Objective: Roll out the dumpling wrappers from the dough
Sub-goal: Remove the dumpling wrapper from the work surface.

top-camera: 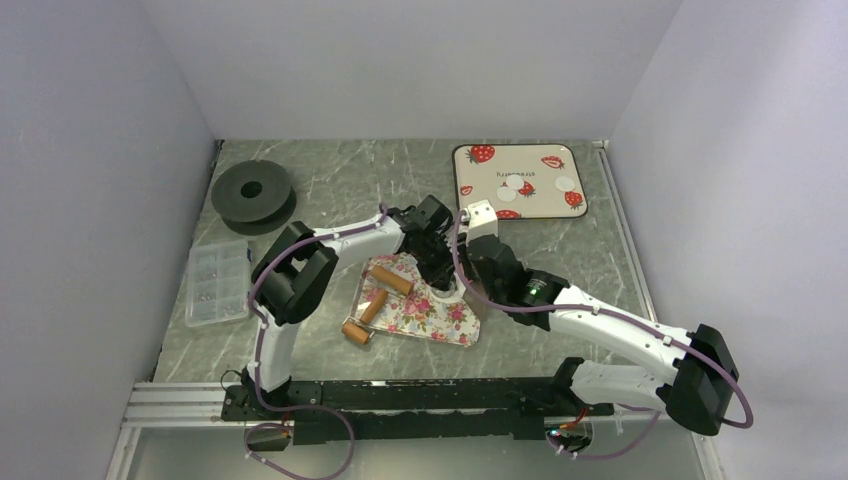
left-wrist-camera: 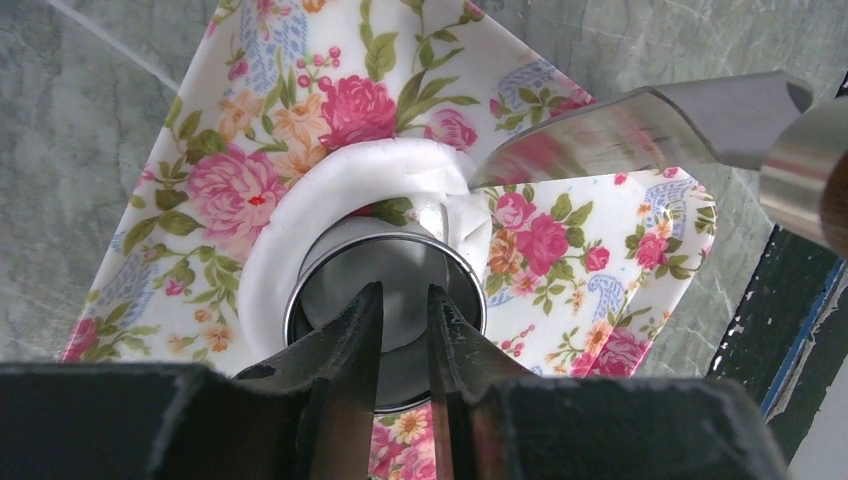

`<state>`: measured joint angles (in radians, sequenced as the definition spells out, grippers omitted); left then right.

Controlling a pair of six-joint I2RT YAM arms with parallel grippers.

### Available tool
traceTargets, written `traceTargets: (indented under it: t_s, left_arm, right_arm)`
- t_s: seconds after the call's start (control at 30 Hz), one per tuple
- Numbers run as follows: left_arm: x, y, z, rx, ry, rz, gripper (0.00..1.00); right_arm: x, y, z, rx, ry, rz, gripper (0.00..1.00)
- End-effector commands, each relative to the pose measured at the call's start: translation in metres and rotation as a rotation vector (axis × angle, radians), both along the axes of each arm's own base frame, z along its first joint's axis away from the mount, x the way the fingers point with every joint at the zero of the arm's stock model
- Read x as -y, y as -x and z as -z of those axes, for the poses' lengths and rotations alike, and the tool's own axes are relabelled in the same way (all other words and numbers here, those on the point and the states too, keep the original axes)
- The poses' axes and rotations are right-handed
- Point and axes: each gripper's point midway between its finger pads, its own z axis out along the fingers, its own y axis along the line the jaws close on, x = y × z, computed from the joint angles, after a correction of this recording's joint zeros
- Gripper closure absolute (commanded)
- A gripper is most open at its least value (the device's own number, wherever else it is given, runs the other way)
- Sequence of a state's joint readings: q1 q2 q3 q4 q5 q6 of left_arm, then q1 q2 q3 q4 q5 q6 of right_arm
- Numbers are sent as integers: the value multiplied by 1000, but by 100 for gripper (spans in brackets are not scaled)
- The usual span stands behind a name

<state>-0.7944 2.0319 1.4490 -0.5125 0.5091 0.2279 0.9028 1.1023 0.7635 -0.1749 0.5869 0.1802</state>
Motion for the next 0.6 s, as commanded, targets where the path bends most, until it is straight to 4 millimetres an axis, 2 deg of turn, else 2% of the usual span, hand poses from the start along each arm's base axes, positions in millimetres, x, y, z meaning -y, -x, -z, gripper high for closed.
traceTargets:
  t_s: [0.0, 0.17, 0.33, 0.57]
  left_arm:
    - [14, -7, -29, 73, 53, 39, 72]
    - [15, -7, -32, 68, 58, 38, 71]
    - [15, -7, -36, 76, 61, 41, 68]
    - [14, -16, -59, 107, 82, 44, 61]
  right_arm:
    - [-3, -10, -21, 54, -90, 43, 100]
    - [-3, -17, -29, 64, -143, 51, 100]
    - [-10, -15, -43, 62, -241, -28, 100]
    - [9, -16, -35, 13, -247, 15, 100]
